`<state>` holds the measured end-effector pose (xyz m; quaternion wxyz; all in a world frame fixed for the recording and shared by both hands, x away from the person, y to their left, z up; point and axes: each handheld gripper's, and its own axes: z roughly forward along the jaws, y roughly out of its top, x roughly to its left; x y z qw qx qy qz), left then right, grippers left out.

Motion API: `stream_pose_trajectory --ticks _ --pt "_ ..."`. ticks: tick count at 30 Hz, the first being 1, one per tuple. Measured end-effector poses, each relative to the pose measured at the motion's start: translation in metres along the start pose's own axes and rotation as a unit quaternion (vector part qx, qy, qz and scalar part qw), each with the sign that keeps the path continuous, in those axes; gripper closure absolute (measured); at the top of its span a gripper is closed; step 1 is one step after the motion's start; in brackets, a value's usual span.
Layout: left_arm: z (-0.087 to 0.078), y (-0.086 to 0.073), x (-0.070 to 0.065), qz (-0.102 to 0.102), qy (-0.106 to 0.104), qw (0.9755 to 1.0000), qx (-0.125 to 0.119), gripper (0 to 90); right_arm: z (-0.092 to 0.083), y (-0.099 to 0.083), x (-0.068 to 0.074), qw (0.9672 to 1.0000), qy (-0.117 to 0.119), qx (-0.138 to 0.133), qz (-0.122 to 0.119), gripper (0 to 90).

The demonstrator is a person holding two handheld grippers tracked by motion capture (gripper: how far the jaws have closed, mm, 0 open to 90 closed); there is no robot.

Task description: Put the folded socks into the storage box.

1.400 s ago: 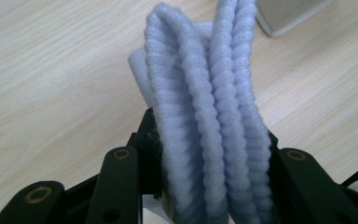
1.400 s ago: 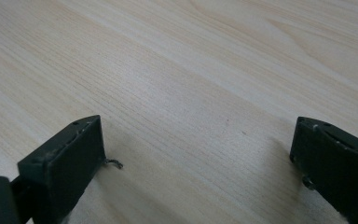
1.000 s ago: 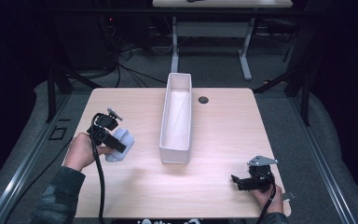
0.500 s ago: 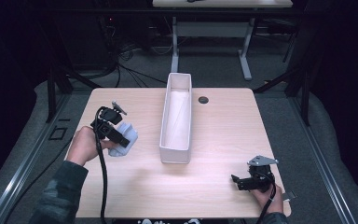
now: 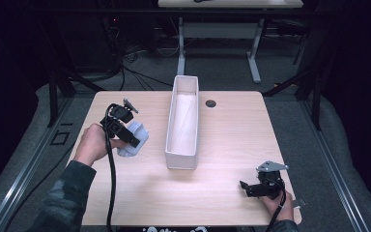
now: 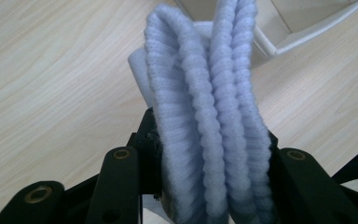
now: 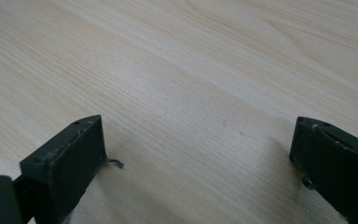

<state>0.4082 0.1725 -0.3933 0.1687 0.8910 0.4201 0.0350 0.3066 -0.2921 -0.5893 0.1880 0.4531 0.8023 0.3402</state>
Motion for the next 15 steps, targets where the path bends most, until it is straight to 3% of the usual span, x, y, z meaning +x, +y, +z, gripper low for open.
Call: stream_pose_trajectory --ticks 15 --pt "-0.01 0.023 -0.007 0.018 -0.003 0.9998 -0.007 59.3 0.0 0.0 0.0 1.0 0.0 0.0 0.0 2.9"
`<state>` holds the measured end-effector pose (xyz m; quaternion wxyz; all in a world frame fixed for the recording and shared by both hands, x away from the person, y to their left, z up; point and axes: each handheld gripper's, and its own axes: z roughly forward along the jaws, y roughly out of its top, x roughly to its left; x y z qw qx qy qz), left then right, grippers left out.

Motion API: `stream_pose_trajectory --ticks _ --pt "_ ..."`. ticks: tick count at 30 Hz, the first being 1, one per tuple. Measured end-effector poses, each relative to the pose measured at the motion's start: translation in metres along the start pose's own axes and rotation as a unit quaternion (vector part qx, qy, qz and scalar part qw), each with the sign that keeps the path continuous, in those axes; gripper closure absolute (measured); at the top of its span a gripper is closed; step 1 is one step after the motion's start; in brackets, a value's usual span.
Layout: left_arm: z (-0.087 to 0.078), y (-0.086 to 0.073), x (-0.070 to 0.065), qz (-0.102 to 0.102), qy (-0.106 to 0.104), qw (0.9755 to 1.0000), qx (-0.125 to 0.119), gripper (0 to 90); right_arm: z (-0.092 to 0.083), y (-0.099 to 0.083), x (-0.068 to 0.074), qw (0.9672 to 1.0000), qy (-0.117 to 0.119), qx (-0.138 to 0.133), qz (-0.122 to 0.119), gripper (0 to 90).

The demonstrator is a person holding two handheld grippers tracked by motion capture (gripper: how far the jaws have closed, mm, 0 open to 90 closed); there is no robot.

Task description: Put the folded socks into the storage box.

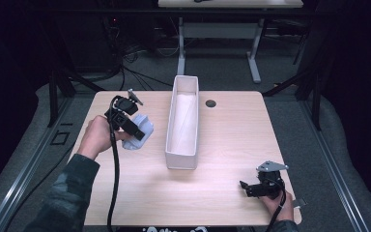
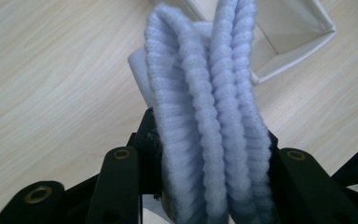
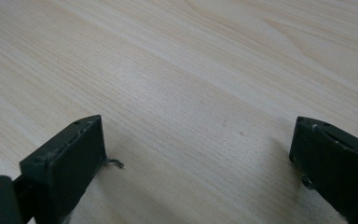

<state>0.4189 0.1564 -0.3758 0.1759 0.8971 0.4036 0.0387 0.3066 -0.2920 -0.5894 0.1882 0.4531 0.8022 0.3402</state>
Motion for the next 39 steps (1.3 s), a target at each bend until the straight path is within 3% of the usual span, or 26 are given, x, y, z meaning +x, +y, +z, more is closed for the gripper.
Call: stream_pose_trajectory --ticks 20,39 --pt "-0.008 0.031 -0.021 0.028 0.009 0.9995 -0.009 59.2 0.0 0.0 0.0 1.0 -0.002 -0.001 -0.001 3.0" --pt "0.024 0.059 -0.035 0.038 -0.002 0.9992 0.012 59.2 0.0 0.0 0.0 1.0 -0.003 0.0 -0.001 3.2"
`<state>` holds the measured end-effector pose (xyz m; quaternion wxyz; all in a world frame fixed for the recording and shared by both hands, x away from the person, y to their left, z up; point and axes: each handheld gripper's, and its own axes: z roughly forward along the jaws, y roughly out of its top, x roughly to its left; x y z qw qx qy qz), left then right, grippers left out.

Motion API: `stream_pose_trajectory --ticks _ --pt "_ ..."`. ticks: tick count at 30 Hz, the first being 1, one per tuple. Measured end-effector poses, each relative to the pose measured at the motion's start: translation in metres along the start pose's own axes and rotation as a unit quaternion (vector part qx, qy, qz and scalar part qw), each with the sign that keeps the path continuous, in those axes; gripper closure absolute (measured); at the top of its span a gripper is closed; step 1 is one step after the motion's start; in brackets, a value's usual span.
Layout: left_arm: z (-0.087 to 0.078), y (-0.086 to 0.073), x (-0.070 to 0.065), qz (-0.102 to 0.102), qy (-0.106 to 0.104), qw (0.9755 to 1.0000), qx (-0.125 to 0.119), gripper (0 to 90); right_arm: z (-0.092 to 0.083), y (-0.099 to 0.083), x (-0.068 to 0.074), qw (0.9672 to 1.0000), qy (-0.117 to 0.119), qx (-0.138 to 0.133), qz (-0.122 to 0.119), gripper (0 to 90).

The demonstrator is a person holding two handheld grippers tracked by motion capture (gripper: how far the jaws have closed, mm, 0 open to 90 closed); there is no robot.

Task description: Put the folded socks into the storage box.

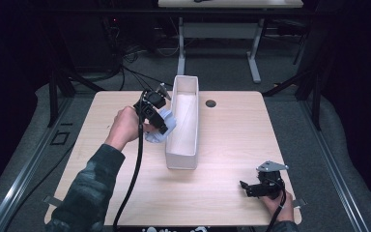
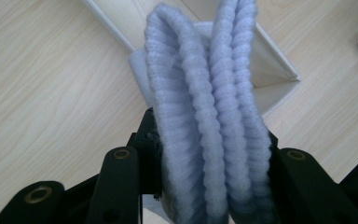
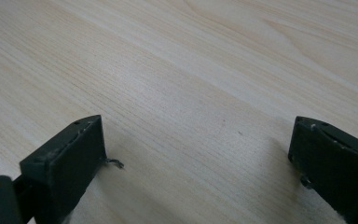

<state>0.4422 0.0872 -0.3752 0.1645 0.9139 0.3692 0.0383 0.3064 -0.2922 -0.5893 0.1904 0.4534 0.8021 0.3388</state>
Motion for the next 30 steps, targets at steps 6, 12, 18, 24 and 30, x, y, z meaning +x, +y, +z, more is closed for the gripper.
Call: stream_pose_trajectory --ticks 6,12,18,24,30 --pt "0.006 0.007 -0.003 -0.002 -0.004 1.0 0.002 59.2 0.0 0.0 0.0 1.0 0.0 0.0 -0.001 3.2" --pt "0.012 0.013 -0.007 0.0 -0.007 1.0 0.0 59.2 0.0 0.0 0.0 1.0 0.0 0.0 -0.001 3.3" --pt "0.018 0.021 -0.012 0.001 -0.01 0.9999 0.004 59.2 0.0 0.0 0.0 1.0 0.0 -0.001 0.0 3.3" --pt "0.025 0.026 -0.016 -0.001 -0.013 0.9999 0.003 59.2 0.0 0.0 0.0 1.0 -0.001 0.0 -0.001 3.3" --pt "0.032 0.031 -0.019 -0.009 -0.016 0.9998 0.0 59.2 0.0 0.0 0.0 1.0 -0.001 0.0 -0.001 3.4"
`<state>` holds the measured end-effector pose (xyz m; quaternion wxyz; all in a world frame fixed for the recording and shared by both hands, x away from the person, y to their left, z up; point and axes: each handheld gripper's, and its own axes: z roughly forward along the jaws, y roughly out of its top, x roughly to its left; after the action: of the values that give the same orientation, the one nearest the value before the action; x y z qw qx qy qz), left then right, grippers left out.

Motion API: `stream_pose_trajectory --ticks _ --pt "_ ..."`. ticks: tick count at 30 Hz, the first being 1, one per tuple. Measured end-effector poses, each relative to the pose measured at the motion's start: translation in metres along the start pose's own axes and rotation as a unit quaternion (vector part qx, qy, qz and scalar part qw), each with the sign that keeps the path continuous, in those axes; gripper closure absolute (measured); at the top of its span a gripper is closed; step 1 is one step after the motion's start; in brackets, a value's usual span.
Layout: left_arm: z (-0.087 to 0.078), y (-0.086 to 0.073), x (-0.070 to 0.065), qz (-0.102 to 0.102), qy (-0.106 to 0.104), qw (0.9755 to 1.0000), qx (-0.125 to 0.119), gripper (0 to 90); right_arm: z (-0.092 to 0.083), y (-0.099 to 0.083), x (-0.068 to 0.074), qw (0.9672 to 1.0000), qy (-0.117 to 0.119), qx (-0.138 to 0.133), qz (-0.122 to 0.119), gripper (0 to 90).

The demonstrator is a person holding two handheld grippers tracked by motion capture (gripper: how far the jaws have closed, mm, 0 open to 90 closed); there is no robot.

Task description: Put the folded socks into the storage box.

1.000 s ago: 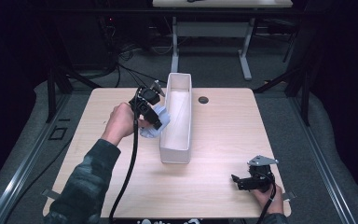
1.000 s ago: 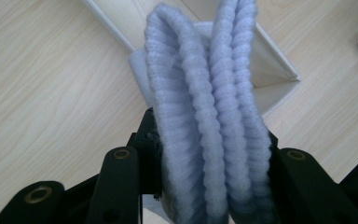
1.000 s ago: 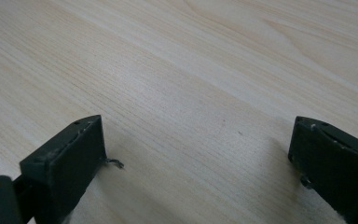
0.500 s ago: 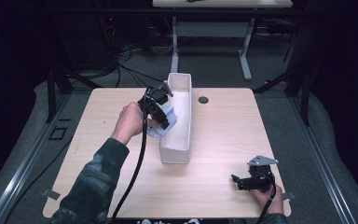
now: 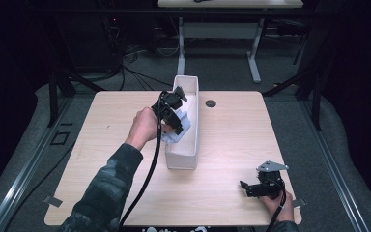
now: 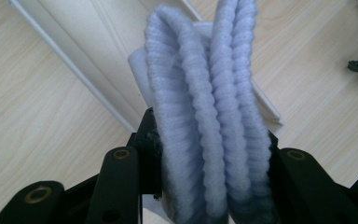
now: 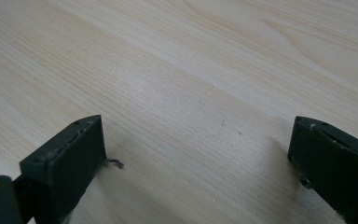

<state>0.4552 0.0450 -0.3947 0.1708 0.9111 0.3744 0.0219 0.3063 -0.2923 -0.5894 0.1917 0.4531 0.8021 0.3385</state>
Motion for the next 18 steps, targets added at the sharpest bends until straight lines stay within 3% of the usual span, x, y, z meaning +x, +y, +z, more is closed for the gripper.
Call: stream_pose_trajectory --ticks 18 --pt "0.025 0.006 -0.007 -0.026 -0.003 0.9997 0.002 59.3 0.0 0.0 0.0 1.0 0.002 -0.001 0.001 3.4"
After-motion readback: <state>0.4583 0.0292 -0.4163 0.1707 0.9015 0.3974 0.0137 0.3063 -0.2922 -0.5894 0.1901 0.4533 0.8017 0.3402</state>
